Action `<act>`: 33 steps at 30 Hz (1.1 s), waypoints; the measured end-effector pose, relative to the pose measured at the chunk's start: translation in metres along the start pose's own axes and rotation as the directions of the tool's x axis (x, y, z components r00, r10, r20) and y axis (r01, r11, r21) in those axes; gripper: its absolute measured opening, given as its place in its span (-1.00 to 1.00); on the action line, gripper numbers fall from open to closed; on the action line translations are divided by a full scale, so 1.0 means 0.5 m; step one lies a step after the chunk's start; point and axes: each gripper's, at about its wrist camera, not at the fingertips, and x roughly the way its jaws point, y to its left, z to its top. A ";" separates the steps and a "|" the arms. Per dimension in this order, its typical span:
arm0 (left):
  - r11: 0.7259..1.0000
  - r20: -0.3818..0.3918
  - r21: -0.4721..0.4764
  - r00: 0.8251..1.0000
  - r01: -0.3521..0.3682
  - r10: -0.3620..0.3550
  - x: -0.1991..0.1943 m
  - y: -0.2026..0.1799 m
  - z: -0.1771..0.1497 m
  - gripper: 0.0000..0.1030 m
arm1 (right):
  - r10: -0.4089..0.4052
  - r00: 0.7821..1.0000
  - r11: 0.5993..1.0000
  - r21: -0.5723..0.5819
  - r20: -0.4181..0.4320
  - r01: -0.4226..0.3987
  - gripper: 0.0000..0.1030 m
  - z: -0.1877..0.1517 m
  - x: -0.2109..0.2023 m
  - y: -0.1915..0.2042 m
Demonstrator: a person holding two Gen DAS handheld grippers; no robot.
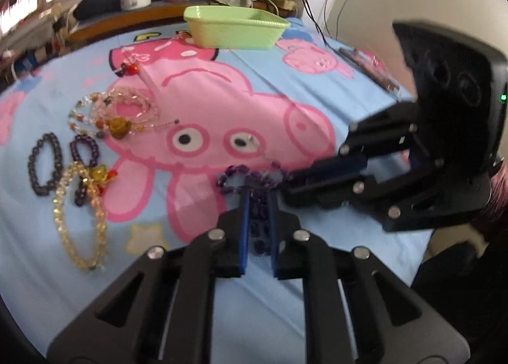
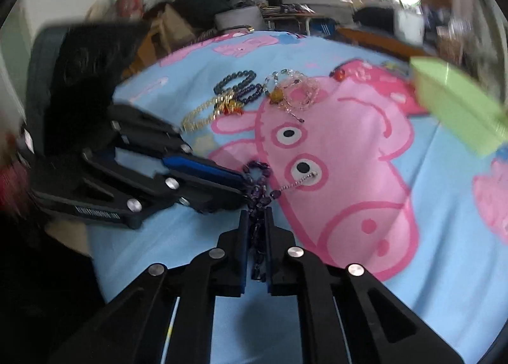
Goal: Organize jewelry
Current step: 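Carry the purple strand into the green basket and open the left tool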
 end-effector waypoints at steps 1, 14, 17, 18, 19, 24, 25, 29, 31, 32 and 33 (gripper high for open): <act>1.000 0.009 -0.017 1.000 0.020 -0.020 -0.001 0.003 0.011 -0.80 | 0.065 0.998 0.995 0.071 0.021 -0.066 -1.00 0.008 -0.008 -0.016; 1.000 0.227 -0.012 0.974 0.024 -0.020 -0.073 0.011 0.324 -0.80 | 0.098 0.930 0.937 0.282 0.353 -0.205 -1.00 0.205 -0.201 -0.183; 1.000 0.238 -0.017 0.971 0.024 -0.020 -0.042 0.014 0.408 -0.80 | 0.021 0.926 0.942 0.304 0.377 -0.145 -1.00 0.237 -0.230 -0.234; 1.000 0.236 -0.019 0.971 0.024 -0.019 -0.031 0.016 0.426 -0.80 | -0.014 0.925 0.941 0.318 0.379 -0.116 -1.00 0.245 -0.236 -0.255; 0.999 0.233 -0.022 0.972 0.023 -0.017 -0.014 0.018 0.442 -0.80 | -0.037 0.926 0.939 0.329 0.377 -0.097 -1.00 0.249 -0.233 -0.271; 0.998 0.177 -0.057 0.984 0.001 0.009 0.096 0.035 0.500 -0.80 | -0.122 0.936 0.914 0.406 0.331 -0.024 -1.00 0.240 -0.196 -0.357; 0.997 0.161 -0.074 0.987 -0.011 0.023 0.119 0.039 0.506 -0.80 | -0.129 0.939 0.910 0.415 0.319 -0.016 -1.00 0.232 -0.185 -0.371; 0.985 0.058 -0.150 0.994 -0.086 0.095 0.194 0.073 0.510 -0.31 | -0.196 0.948 0.866 0.498 0.249 0.048 -1.00 0.213 -0.125 -0.426; 0.981 0.058 -0.175 0.994 -0.083 0.095 0.196 0.093 0.502 -0.31 | -0.209 0.949 0.832 0.553 0.238 0.045 -1.00 0.194 -0.115 -0.459; 0.980 0.065 -0.182 0.993 -0.082 0.095 0.188 0.101 0.498 -0.30 | -0.208 0.945 0.824 0.565 0.254 0.030 -1.00 0.187 -0.119 -0.464; 0.977 0.083 -0.195 0.992 -0.080 0.098 0.167 0.111 0.491 -0.30 | -0.213 0.936 0.818 0.574 0.281 0.014 -1.00 0.177 -0.127 -0.462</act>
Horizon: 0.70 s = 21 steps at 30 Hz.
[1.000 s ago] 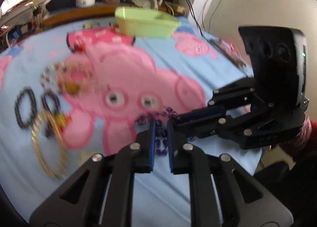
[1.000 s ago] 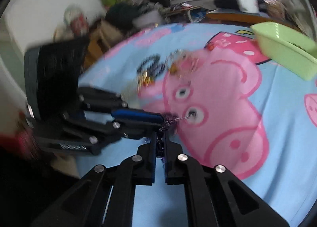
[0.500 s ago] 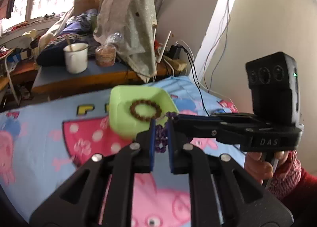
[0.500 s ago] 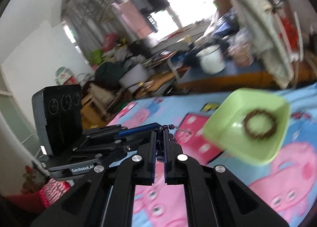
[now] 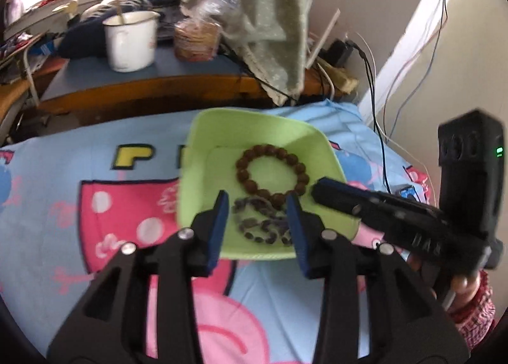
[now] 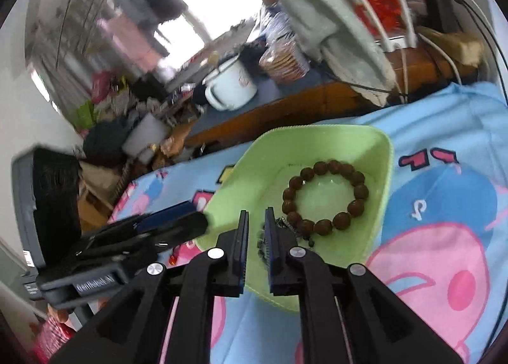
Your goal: Organize jewelry
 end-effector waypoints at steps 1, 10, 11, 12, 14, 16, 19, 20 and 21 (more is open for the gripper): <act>1.000 0.029 -0.014 0.999 0.019 -0.019 -0.028 0.014 -0.005 -0.30 | 0.008 1.000 1.000 0.001 0.020 -0.008 -1.00 -0.003 -0.011 0.005; 0.981 0.228 -0.192 0.970 -0.039 0.084 -0.311 0.228 -0.207 -0.30 | 0.161 0.986 0.972 -0.169 -0.039 -0.166 -0.70 -0.114 -0.007 0.151; 0.974 0.220 -0.219 0.970 -0.058 0.107 -0.323 0.247 -0.238 -0.30 | 0.153 0.985 0.964 -0.206 -0.086 -0.167 -0.70 -0.136 0.016 0.174; 0.968 0.208 -0.242 0.970 -0.072 0.124 -0.333 0.262 -0.275 -0.30 | 0.127 0.983 0.956 -0.248 -0.130 -0.156 -0.70 -0.159 0.040 0.197; 0.965 0.196 -0.254 0.973 -0.070 0.122 -0.344 0.270 -0.330 -0.30 | 0.073 0.980 0.940 -0.315 -0.185 -0.130 -0.78 -0.192 0.078 0.236; 0.970 0.194 -0.237 0.976 -0.050 0.098 -0.346 0.255 -0.365 -0.30 | 0.024 0.971 0.920 -0.376 -0.238 -0.115 -0.96 -0.224 0.123 0.272; 0.989 0.185 -0.149 0.982 -0.007 0.034 -0.331 0.203 -0.398 -0.30 | -0.071 0.970 0.880 -0.472 -0.234 -0.049 -1.00 -0.253 0.173 0.318; 0.993 0.179 -0.119 0.983 -0.010 0.031 -0.327 0.190 -0.405 -0.30 | -0.091 0.969 0.868 -0.495 -0.231 -0.037 -1.00 -0.258 0.185 0.329; 0.997 0.171 -0.073 0.985 -0.027 0.039 -0.316 0.172 -0.411 -0.30 | -0.106 0.964 0.858 -0.513 -0.244 -0.036 -1.00 -0.263 0.200 0.340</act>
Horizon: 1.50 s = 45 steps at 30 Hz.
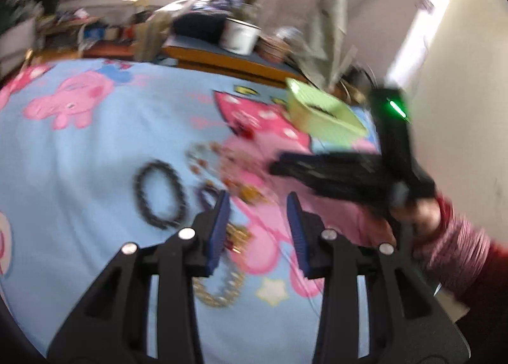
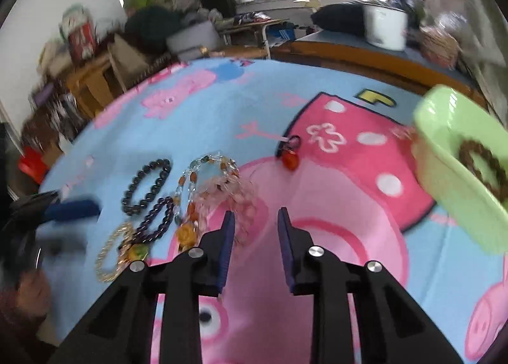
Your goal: Organize jewelry
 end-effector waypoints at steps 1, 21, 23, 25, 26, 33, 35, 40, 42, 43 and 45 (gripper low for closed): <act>0.999 -0.010 0.033 1.000 -0.014 0.015 0.010 -0.012 -0.007 -0.30 | -0.008 1.000 1.000 -0.012 -0.012 0.008 -1.00 0.006 0.015 0.007; 0.995 -0.031 -0.036 0.996 -0.090 0.089 0.031 0.012 -0.027 -0.30 | 0.020 0.992 0.913 0.402 0.122 -0.068 -1.00 -0.348 -0.314 -0.178; 1.000 -0.010 -0.015 1.000 -0.015 0.015 0.016 -0.020 -0.020 -0.30 | 0.039 0.992 0.914 0.397 0.123 -0.086 -1.00 -0.365 -0.320 -0.164; 0.999 -0.011 0.036 0.999 0.031 -0.031 0.021 -0.058 -0.003 -0.30 | 0.017 0.989 0.913 0.402 0.148 -0.076 -1.00 -0.373 -0.328 -0.155; 0.996 -0.020 0.069 0.999 0.051 -0.049 0.032 -0.083 0.009 -0.29 | 0.002 0.988 0.914 0.402 0.156 -0.065 -1.00 -0.373 -0.332 -0.151; 0.971 -0.142 0.200 0.984 0.133 -0.106 0.196 -0.216 0.071 0.30 | -0.094 0.987 0.957 0.285 0.128 0.054 -0.59 -0.363 -0.336 -0.099; 0.971 -0.211 0.178 0.970 0.160 -0.122 0.259 -0.235 0.073 0.26 | -0.143 0.984 0.967 0.226 0.102 0.117 -0.59 -0.365 -0.330 -0.080; 0.957 -0.285 0.200 0.947 0.208 -0.146 0.306 -0.263 0.042 -0.40 | -0.192 0.978 0.969 0.172 0.081 0.176 -0.59 -0.345 -0.302 -0.076; 0.946 -0.333 0.174 0.920 0.273 -0.204 0.300 -0.267 0.026 -0.63 | -0.179 0.980 0.973 0.164 0.080 0.165 -0.59 -0.329 -0.287 -0.081; 0.944 -0.335 0.177 0.919 0.278 -0.208 0.291 -0.269 0.016 -0.63 | -0.160 0.984 0.977 0.154 0.078 0.147 -0.60 -0.319 -0.278 -0.080; 0.937 -0.355 0.156 0.902 0.314 -0.244 0.267 -0.260 -0.005 -0.64 | -0.133 0.989 0.986 0.114 0.067 0.125 -0.92 -0.303 -0.262 -0.063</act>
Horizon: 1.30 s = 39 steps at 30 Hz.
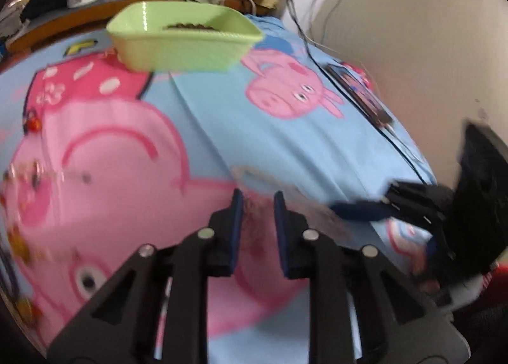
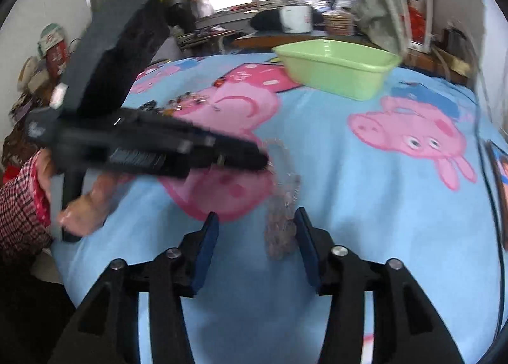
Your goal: Organize jewelry
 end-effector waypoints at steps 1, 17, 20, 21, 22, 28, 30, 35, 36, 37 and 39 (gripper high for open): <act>1.000 -0.005 -0.011 1.000 0.027 -0.027 -0.011 0.000 -0.018 -0.64 | 0.003 1.000 1.000 -0.020 -0.004 -0.004 -1.00 0.001 0.002 0.013; 0.994 0.118 -0.035 0.987 -0.104 0.108 -0.223 -0.017 -0.224 0.10 | 0.261 0.965 0.964 -0.060 -0.007 -0.261 -1.00 -0.041 -0.034 0.098; 0.994 0.120 0.029 0.988 -0.104 0.100 -0.215 -0.047 -0.217 0.11 | 0.207 0.977 0.978 0.006 0.051 -0.208 -0.39 -0.034 -0.053 0.053; 0.992 0.113 0.062 0.988 -0.111 0.104 -0.205 -0.061 -0.216 0.11 | 0.191 0.979 0.981 0.025 0.069 -0.193 -0.36 -0.028 -0.056 0.038; 0.987 0.100 0.098 0.988 -0.125 0.115 -0.192 -0.074 -0.216 0.11 | 0.182 0.981 0.982 0.036 0.072 -0.185 -0.36 -0.021 -0.054 0.026; 0.962 0.033 0.207 0.984 -0.177 0.173 -0.142 -0.111 -0.229 0.11 | 0.171 0.985 0.985 0.016 -0.031 -0.170 -0.36 0.035 0.021 0.017; 0.959 0.040 0.209 0.981 -0.192 0.187 -0.140 -0.112 -0.233 0.11 | 0.181 0.983 0.983 -0.003 -0.036 -0.181 -0.54 0.054 0.042 0.025; 0.937 0.073 0.234 0.966 -0.260 0.250 -0.129 -0.116 -0.241 -0.03 | 0.233 0.968 0.971 -0.042 -0.091 -0.237 -1.00 0.069 0.073 0.054; 0.939 0.074 0.230 0.967 -0.255 0.244 -0.132 -0.117 -0.240 -0.06 | 0.256 0.961 0.964 -0.048 -0.105 -0.262 -1.00 0.060 0.069 0.057; 0.943 0.072 0.221 0.968 -0.249 0.239 -0.134 -0.111 -0.237 -0.06 | 0.289 0.950 0.954 -0.048 -0.118 -0.296 -1.00 0.050 0.061 0.059; 0.947 0.067 0.212 0.971 -0.240 0.230 -0.137 -0.103 -0.233 -0.06 | 0.360 0.922 0.927 -0.060 -0.147 -0.371 -1.00 0.023 0.045 0.070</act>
